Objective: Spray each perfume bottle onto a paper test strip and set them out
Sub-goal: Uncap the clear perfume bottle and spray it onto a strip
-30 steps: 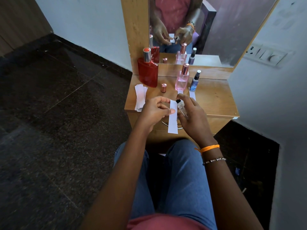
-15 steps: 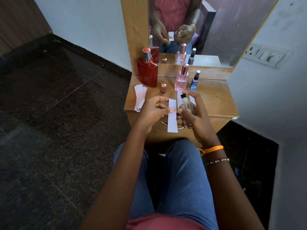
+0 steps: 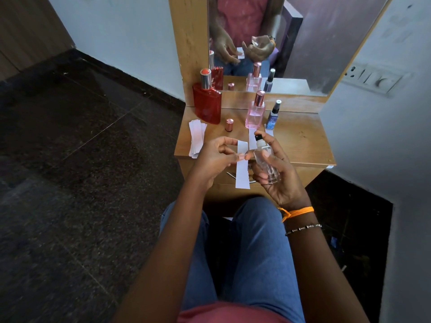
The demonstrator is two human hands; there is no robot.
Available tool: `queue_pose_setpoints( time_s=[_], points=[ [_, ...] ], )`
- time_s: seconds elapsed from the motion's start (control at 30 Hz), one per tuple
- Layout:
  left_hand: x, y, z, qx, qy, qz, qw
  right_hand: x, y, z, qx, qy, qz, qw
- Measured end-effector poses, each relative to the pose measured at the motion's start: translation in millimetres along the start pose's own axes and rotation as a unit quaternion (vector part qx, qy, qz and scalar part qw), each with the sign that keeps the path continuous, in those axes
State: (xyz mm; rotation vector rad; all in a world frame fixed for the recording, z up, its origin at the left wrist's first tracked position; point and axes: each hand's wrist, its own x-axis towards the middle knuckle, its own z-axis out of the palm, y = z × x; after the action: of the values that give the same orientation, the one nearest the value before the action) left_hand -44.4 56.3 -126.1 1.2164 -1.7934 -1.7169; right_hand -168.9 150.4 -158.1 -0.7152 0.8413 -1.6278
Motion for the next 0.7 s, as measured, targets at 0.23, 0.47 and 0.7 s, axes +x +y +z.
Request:
queue_pose_setpoints(
  time_s=[0.23,0.47,0.7],
  points=[
    [0.3,-3.0,-0.2,0.008,-0.006,0.018,1.0,1.7,-2.6,4.2,-0.247,0.059,-0.048,0.966],
    [0.9,-4.5,2.2,0.038,-0.014,0.035,0.999,12.4,2.7,13.0,-0.541,0.13,-0.132,0.82],
    [3.0,-4.0,1.4,0.046,-0.014,0.05,0.998,13.2,5.2,15.2,-0.545,0.144,-0.119,0.817]
  ],
)
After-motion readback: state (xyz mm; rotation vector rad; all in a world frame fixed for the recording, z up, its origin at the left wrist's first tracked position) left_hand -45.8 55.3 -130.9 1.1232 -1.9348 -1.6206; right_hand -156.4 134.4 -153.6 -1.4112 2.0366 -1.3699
